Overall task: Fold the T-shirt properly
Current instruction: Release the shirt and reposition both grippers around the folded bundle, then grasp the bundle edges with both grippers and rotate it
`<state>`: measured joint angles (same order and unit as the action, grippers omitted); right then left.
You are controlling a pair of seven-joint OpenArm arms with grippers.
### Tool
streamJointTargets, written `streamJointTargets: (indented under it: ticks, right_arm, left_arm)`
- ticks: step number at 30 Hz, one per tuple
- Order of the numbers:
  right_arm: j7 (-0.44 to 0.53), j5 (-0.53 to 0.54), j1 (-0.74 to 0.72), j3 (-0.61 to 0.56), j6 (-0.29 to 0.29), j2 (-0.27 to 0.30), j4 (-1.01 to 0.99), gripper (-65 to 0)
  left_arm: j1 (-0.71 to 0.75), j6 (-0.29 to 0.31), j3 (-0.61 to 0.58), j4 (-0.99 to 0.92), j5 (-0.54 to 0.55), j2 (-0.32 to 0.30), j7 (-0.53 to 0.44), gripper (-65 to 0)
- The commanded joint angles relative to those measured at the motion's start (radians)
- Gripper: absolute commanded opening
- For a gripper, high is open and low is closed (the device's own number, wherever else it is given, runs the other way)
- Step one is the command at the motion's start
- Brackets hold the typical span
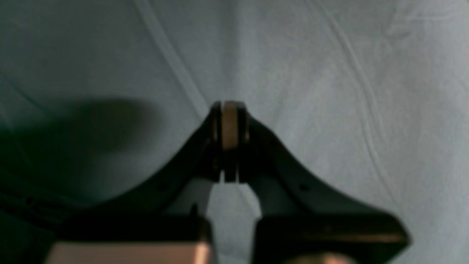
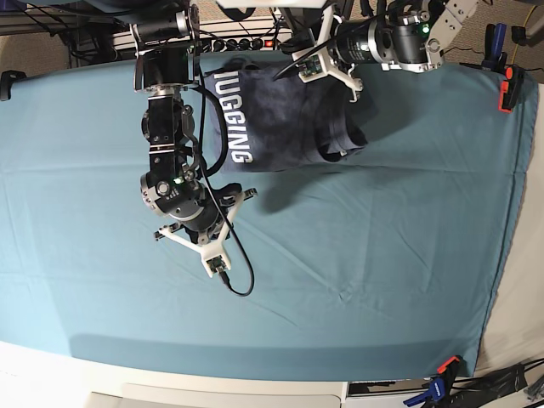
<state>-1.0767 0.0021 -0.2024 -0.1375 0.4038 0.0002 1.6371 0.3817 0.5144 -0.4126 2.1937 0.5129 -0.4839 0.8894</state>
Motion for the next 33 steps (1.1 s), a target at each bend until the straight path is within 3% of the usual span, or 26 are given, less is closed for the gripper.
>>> streamJointTargets:
  ticks: [1,8,12,20,29,33]
  right_arm:
    - [0.019,0.016,-0.024,0.001,-0.003,0.0,0.017,-65.0]
    - [0.005,0.07,-0.004,0.001,0.028,0.0,0.017,-65.0]
    - [0.005,0.069,0.026,0.001,0.032,0.0,0.017,-65.0]
    - [0.003,0.069,0.063,0.001,0.034,0.0,0.017,-65.0]
    - [-0.035,0.082,0.074,0.001,0.035,0.0,0.017,-65.0]
    - [-0.048,0.117,0.084,0.001,0.066,0.0,0.017,-65.0]
  left_arm:
    - [0.0,-0.024,-0.005,0.006,0.005,0.019,-0.042,-65.0]
    - [0.0,-0.027,-0.005,-0.032,-0.01,0.024,-0.054,-65.0]
    - [-0.002,-0.07,-0.005,-0.066,-0.065,0.024,-0.085,-65.0]
    - [-0.031,-0.071,-0.005,-0.14,-0.065,0.025,-0.098,-65.0]
    - [-0.088,-0.115,-0.005,-0.17,-0.095,0.04,-0.074,-65.0]
    - [-0.102,-0.114,-0.005,-0.17,-0.095,0.034,-0.044,-65.0]
